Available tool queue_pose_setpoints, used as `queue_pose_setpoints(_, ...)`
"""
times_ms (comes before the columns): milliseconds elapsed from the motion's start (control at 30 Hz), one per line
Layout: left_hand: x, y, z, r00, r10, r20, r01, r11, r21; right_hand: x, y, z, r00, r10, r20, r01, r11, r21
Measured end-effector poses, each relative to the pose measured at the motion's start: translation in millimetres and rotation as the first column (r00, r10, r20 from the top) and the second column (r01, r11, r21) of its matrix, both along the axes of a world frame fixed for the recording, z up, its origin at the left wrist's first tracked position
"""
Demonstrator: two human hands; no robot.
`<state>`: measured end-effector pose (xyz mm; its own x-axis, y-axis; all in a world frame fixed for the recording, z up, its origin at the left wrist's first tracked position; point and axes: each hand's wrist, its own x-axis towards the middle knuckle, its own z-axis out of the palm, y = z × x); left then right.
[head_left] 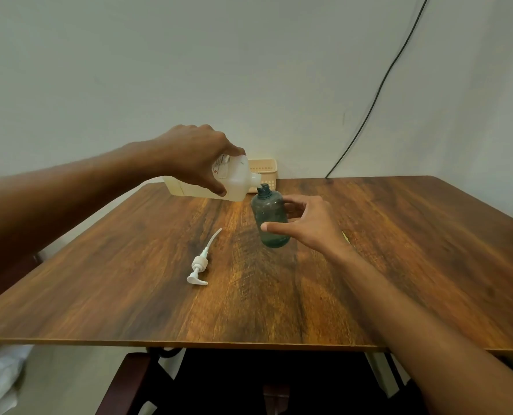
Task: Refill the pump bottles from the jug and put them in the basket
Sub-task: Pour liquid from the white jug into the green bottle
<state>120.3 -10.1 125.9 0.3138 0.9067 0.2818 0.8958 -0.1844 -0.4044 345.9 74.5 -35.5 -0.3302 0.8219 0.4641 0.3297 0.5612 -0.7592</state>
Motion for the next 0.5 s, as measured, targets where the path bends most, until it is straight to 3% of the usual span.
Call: queue_pose_setpoints(500, 2.7, -1.3, 3.0, 1.000, 0.015, -0.015, -0.015, 1.000, -0.017, -0.9, 2.2, -2.6, 1.000, -0.004, 0.004, 0.004, 1.000, -0.005)
